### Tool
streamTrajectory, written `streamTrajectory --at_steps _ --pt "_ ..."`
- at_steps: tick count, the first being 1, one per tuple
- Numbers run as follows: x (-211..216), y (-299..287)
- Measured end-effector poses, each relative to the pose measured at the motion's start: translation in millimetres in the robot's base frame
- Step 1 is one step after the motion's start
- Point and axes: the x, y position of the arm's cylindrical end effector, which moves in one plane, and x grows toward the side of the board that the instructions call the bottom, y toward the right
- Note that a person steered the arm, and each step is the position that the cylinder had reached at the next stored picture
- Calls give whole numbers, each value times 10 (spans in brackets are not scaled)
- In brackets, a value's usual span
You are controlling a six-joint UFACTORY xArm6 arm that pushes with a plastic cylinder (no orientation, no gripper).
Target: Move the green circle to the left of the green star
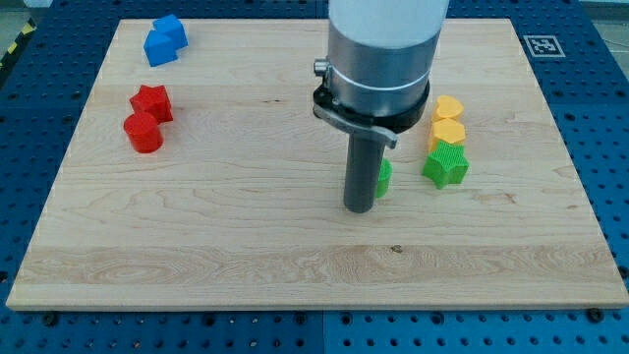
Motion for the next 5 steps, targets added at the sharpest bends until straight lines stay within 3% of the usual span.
streamTrajectory --at_steps 5 --pt "-347 -83"
